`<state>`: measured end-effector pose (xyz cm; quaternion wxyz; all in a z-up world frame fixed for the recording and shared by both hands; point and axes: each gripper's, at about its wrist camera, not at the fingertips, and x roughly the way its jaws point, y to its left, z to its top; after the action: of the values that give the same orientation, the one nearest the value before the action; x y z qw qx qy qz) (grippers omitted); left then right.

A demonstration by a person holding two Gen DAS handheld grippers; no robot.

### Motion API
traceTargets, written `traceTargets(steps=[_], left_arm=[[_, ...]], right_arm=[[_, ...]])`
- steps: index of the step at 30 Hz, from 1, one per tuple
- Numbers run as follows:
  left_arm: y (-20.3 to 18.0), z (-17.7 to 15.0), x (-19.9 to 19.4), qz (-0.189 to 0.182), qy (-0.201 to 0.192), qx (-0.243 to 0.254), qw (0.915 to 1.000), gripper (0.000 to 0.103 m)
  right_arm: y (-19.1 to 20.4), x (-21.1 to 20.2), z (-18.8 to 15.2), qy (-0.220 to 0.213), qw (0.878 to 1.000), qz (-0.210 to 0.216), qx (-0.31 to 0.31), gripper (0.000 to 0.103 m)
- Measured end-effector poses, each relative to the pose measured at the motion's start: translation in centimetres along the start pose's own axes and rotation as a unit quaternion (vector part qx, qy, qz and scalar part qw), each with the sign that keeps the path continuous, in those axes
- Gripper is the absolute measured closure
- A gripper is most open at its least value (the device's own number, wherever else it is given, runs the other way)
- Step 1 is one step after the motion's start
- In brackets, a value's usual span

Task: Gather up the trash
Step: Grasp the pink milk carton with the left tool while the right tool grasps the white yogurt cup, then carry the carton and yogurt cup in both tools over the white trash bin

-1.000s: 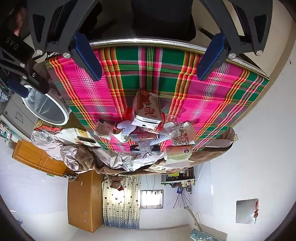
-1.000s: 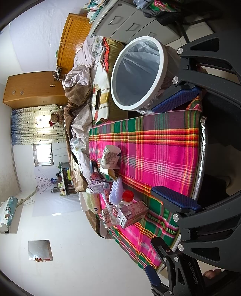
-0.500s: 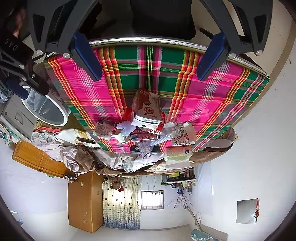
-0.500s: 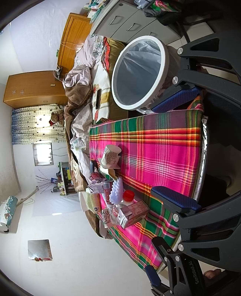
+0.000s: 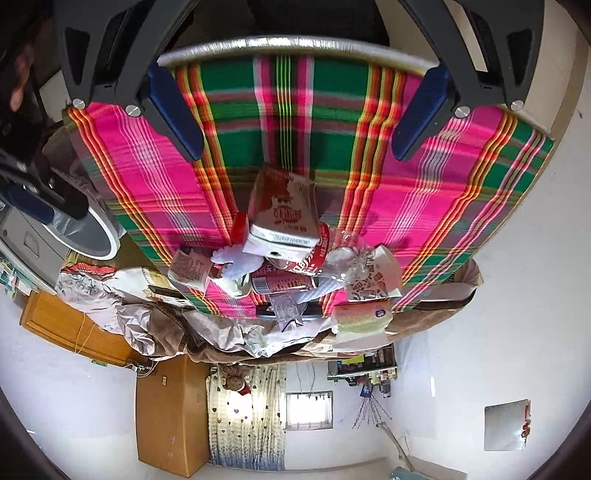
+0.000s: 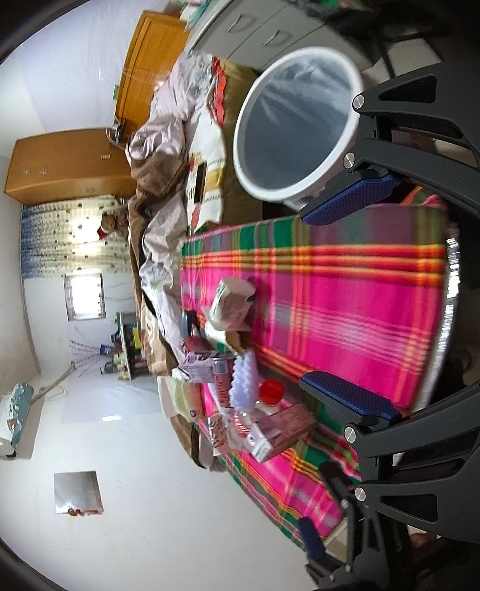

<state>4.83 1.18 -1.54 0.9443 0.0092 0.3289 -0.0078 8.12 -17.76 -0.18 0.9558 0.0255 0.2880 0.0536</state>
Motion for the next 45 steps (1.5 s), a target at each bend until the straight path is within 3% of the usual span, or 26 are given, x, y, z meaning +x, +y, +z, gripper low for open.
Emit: traceTargets(steps=[4,10,15,23,29,33,37,45], left_arm=[[0.1,0.8,2.2,0.01,0.012,0.014,0.9998,0.0],[0.6,1.7,4.1,-0.032,0.02,0.0,0.9993,0.003],[0.8,2.4,5.7,-0.04,0.029,-0.004,0.9988,0.004],[1.1,2.9,7.7,-0.05,0.047,-0.011,0.9976,0.013],[1.1,3.1,8.6,-0.074,0.067,-0.02,0.9948,0.028],[1.3,3.2,8.7,-0.083,0.072,-0.026,0.9937,0.032],[1.5,3.2,8.9,-0.086,0.078,-0.032,0.9927,0.044],[1.5,3.0,8.6,-0.087,0.077,-0.034,0.9927,0.046]], right_arm=[[0.1,2.7,1.3,0.004,1.0,0.004,-0.012,0.02],[-0.4,6.4,3.2,0.013,1.0,0.018,-0.021,0.02],[-0.7,8.9,4.7,0.027,0.999,0.025,-0.038,0.02],[-1.0,13.4,6.2,0.071,0.993,0.054,-0.075,0.02],[-0.7,14.7,6.5,0.094,0.987,0.094,-0.088,0.02],[-0.2,15.3,6.6,0.108,0.983,0.11,-0.097,0.022],[-0.2,15.5,6.6,0.108,0.982,0.109,-0.106,0.026],[-0.2,15.1,6.4,0.103,0.983,0.102,-0.111,0.026]])
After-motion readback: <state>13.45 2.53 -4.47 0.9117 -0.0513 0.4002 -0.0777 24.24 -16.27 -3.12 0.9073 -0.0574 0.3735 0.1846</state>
